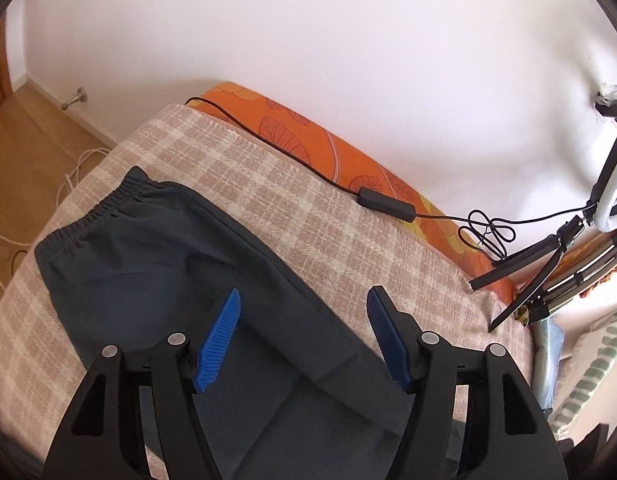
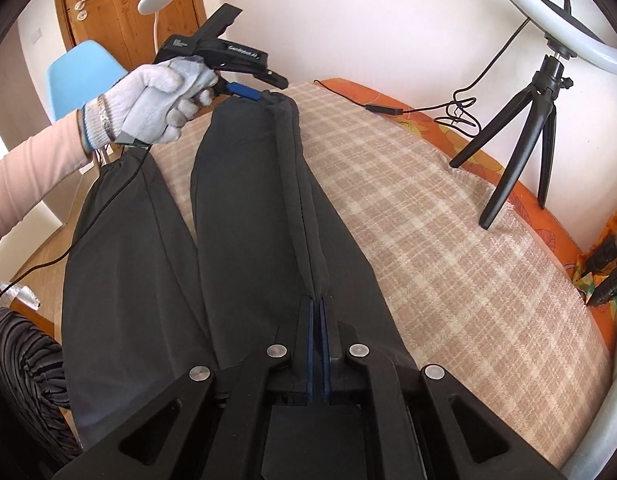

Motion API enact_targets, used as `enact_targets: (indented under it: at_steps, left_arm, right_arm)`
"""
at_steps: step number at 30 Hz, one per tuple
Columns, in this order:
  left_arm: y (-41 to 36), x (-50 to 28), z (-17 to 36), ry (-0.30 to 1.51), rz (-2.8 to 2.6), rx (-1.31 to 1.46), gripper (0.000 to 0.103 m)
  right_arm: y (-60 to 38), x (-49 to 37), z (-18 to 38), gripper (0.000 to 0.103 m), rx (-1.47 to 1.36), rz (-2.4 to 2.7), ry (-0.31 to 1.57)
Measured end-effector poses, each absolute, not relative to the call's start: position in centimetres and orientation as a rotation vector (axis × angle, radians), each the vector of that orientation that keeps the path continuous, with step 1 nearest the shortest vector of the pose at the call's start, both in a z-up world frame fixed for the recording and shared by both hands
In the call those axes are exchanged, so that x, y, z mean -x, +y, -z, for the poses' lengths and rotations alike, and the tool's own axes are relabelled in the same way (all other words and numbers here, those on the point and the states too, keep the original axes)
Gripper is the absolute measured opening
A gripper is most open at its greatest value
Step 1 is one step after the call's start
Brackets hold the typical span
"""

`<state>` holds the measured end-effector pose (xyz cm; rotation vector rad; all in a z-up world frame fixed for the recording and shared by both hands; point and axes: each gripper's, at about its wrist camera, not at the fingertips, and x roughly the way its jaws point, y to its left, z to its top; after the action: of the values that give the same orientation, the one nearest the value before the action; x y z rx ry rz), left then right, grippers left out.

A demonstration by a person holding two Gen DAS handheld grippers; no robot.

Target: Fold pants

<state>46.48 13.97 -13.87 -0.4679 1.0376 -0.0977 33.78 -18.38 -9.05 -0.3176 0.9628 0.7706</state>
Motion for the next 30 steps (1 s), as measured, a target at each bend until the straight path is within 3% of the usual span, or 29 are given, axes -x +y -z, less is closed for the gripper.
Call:
enact_targets:
  at_steps: [7, 10, 12, 14, 15, 20, 30]
  left_arm:
    - [13.3, -48.2, 17.2, 1.174, -0.003, 0.51, 0.066]
    - [13.3, -48.2, 17.3, 1.13, -0.029, 0.515, 0.065]
    - [13.6, -47.8, 17.4, 1.092, -0.051, 0.52, 0.053]
    - [14.0, -47.5, 17.7, 1.07, -0.04, 0.521, 0.009]
    - [14.3, -47.3, 17.9, 1.065, -0.038, 0.526, 0.005]
    - [16.4, -45.2, 17.3, 0.972, -0.029, 0.598, 0.003]
    - [19.6, -38.7, 10.7, 0.796, 0.003, 0.575, 0.0]
  right_arm:
    - [-18.1, -32.3, 9.1, 0.001, 0.346, -0.79, 0.951]
    - [-17.8, -31.6, 9.2, 0.001, 0.372, -0.797, 0.94]
    - [-17.8, -31.5, 9.2, 0.001, 0.378, -0.792, 0.932]
    - [-17.9, -31.3, 8.9, 0.001, 0.375, -0.785, 0.922]
    - [-18.0, -31.2, 8.8, 0.0, 0.371, -0.782, 0.916]
    - [-18.3, -30.9, 7.7, 0.0, 0.379, -0.749, 0.88]
    - [-18.9, -28.1, 3.9, 0.0, 0.375, -0.734, 0.842]
